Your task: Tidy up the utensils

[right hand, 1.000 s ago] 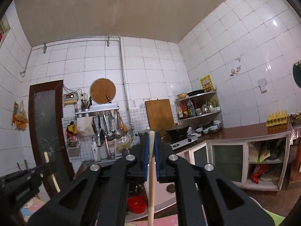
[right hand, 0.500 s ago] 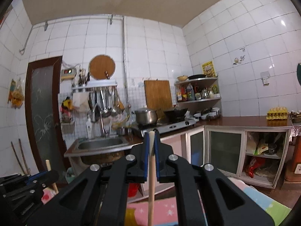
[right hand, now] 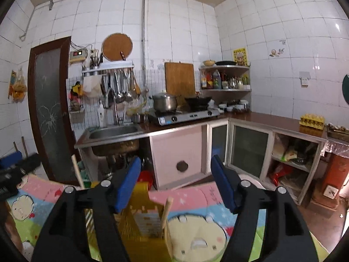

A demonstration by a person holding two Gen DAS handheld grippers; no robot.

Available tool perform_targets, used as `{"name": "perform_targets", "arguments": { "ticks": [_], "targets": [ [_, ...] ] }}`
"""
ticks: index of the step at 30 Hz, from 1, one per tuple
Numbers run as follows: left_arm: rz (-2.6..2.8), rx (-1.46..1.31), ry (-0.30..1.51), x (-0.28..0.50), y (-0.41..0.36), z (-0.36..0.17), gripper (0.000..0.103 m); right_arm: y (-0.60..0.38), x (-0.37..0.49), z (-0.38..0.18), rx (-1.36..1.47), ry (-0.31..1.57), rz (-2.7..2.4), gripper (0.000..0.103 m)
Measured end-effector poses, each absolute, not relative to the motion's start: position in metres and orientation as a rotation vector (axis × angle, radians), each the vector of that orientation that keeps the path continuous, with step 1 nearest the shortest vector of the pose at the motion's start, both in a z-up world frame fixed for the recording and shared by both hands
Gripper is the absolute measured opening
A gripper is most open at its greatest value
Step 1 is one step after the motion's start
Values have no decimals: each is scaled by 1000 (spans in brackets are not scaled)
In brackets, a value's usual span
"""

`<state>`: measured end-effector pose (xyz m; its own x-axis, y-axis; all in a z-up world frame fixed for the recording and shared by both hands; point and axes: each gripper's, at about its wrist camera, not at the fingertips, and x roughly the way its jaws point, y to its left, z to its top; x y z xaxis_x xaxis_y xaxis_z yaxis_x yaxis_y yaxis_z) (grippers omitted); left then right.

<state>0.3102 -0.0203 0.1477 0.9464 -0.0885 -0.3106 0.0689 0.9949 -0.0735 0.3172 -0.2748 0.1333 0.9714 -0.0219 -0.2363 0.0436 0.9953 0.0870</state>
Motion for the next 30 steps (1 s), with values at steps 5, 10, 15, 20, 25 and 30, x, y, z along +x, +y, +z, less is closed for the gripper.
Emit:
{"name": "perform_targets", "arguments": {
  "ticks": [5, 10, 15, 20, 25, 30],
  "targets": [
    [-59, -75, 384, 281, -3, 144, 98, -274, 282, 122, 93, 303, -48, 66],
    [-32, -82, 458, 262, 8, 120, 98, -268, 260, 101, 80, 361, -73, 66],
    [-24, -88, 559, 255, 13, 81, 98, -271, 260, 52, 125, 508, -112, 66],
    [-12, -86, 662, 256, 14, 38, 98, -283, 263, 6, 209, 623, -151, 66],
    [2, -88, 744, 265, 13, 3, 98, -287, 270, -22, 224, 689, -183, 66],
    [7, -73, 821, 273, 9, -24, 98, -281, 281, -39, 218, 763, -186, 66]
  ]
}}
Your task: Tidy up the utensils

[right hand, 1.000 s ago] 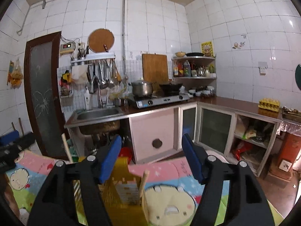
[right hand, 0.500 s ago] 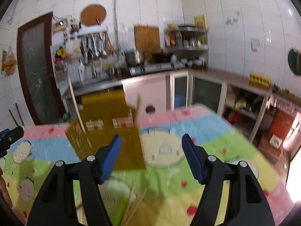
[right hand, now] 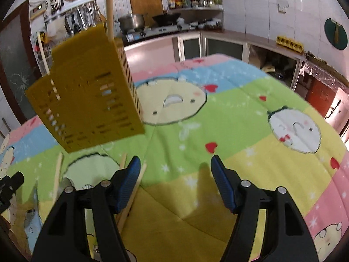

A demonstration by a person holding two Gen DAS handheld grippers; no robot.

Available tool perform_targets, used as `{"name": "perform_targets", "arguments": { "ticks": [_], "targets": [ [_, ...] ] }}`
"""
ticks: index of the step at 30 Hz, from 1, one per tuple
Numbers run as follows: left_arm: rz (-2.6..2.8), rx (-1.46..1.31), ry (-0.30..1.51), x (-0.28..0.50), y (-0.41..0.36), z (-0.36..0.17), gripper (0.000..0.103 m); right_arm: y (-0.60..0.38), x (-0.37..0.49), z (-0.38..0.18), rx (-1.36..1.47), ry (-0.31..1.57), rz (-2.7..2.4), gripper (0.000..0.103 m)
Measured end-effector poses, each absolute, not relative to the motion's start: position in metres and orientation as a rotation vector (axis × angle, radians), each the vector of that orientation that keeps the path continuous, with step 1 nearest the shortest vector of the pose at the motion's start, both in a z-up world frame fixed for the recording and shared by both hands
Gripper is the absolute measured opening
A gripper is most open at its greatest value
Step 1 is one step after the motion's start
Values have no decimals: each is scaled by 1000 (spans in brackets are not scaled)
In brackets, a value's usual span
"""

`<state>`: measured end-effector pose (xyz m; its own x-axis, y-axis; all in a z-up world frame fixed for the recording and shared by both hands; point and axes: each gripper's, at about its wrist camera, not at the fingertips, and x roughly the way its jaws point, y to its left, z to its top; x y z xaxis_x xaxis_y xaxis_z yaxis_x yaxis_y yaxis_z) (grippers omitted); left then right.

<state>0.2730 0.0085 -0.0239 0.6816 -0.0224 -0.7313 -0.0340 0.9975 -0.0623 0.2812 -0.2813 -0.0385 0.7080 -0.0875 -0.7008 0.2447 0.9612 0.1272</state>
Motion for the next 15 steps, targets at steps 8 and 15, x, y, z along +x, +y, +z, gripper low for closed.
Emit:
{"name": "perform_targets", "arguments": {
  "ticks": [8, 15],
  "targets": [
    [1, -50, 873, 277, 2, -39, 98, -273, 286, -46, 202, 818, -193, 66],
    [0, -12, 867, 275, -6, -39, 98, -264, 280, -47, 190, 841, -215, 62]
  ]
}}
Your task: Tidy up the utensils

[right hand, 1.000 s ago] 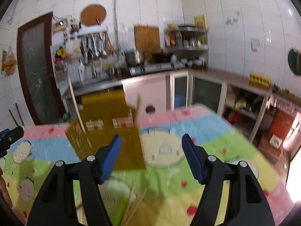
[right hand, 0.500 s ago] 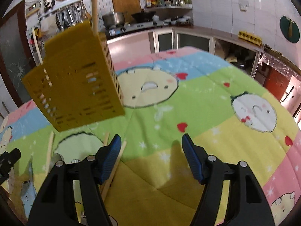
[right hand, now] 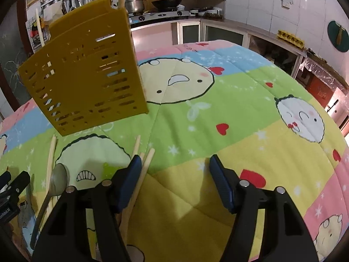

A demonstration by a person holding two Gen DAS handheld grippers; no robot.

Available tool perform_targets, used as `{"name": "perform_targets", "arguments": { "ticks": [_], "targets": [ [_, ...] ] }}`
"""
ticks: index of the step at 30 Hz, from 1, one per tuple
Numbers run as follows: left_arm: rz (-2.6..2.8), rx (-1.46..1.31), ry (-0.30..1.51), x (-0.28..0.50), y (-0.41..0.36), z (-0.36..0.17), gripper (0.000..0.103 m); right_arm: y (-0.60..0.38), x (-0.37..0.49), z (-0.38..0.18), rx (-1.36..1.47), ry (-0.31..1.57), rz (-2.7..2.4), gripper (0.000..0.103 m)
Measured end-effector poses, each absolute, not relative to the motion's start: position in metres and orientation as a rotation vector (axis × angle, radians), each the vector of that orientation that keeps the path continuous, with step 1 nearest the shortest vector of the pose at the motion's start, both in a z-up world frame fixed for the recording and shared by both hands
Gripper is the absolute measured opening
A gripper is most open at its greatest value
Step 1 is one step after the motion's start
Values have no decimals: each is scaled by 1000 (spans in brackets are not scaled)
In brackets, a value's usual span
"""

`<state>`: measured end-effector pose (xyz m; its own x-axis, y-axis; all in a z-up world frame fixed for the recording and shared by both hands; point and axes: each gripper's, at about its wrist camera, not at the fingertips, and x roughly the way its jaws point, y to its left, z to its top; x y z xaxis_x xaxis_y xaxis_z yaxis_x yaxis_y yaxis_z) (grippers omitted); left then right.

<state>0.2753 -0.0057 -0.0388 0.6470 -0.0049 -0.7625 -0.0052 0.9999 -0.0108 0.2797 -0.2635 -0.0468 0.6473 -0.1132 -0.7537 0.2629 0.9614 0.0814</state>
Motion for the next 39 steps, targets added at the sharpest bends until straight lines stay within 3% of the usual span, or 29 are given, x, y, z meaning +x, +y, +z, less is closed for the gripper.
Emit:
{"name": "perform_targets", "arguments": {
  "ticks": [12, 15, 20, 23, 27, 31, 39],
  "targets": [
    [-12, -14, 868, 271, -10, -36, 98, -249, 286, -51, 168, 880, -209, 53],
    [-36, -27, 887, 270, -13, -37, 90, -248, 289, -50, 159, 884, -200, 46],
    [-66, -42, 912, 268, -19, -37, 77, -246, 295, -48, 152, 881, -157, 23],
    [-93, -63, 946, 268, -20, -41, 67, -251, 294, -47, 172, 876, -125, 16],
    [-95, -72, 965, 270, -20, -43, 60, -259, 291, -46, 203, 869, -93, 13],
    [-119, -107, 991, 277, -21, -43, 38, -255, 292, -46, 186, 866, -98, 13],
    [-125, -65, 1008, 283, -35, -43, 18, -253, 296, -47, 166, 859, -121, 12]
  ]
}}
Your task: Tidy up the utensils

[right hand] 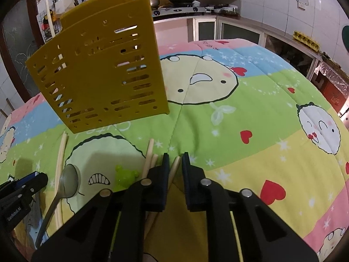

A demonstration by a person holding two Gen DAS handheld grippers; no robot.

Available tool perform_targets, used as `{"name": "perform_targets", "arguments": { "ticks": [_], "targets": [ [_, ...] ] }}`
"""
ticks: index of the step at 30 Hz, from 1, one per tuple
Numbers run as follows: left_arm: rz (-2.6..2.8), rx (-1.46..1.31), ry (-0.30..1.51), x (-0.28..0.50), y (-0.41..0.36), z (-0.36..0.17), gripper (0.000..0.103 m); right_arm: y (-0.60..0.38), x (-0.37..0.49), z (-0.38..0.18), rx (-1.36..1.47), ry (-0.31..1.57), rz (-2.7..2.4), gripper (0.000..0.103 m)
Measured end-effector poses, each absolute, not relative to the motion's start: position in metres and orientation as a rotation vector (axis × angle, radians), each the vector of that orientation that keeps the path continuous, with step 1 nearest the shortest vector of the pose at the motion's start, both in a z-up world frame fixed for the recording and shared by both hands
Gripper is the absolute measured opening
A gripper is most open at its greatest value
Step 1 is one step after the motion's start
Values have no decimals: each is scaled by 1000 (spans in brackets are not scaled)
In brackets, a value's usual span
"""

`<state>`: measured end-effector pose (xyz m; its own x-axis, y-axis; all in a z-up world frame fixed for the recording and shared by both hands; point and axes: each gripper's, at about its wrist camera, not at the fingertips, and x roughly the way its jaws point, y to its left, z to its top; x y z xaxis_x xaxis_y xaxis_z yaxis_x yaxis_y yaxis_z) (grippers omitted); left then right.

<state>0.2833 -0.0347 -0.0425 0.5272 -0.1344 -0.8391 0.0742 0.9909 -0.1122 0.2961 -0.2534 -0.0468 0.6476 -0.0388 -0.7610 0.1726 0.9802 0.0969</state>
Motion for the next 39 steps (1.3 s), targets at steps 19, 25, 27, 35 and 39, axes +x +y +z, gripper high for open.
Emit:
{"name": "perform_targets", "arguments": {
  "ticks": [19, 25, 27, 35, 39],
  "targets": [
    [-154, -102, 969, 284, -28, -39, 11, -264, 289, -33, 226, 767, -106, 0],
    [-160, -96, 959, 283, -30, -37, 11, -266, 292, -37, 243, 802, -68, 0],
    [-160, -96, 963, 283, -30, -38, 11, -265, 292, -41, 262, 805, -39, 0],
    [-159, -91, 969, 283, -29, -41, 11, -264, 294, -45, 272, 824, -40, 35],
    [-158, -85, 969, 283, -29, -41, 11, -264, 293, -46, 275, 832, -47, 33]
  ]
}}
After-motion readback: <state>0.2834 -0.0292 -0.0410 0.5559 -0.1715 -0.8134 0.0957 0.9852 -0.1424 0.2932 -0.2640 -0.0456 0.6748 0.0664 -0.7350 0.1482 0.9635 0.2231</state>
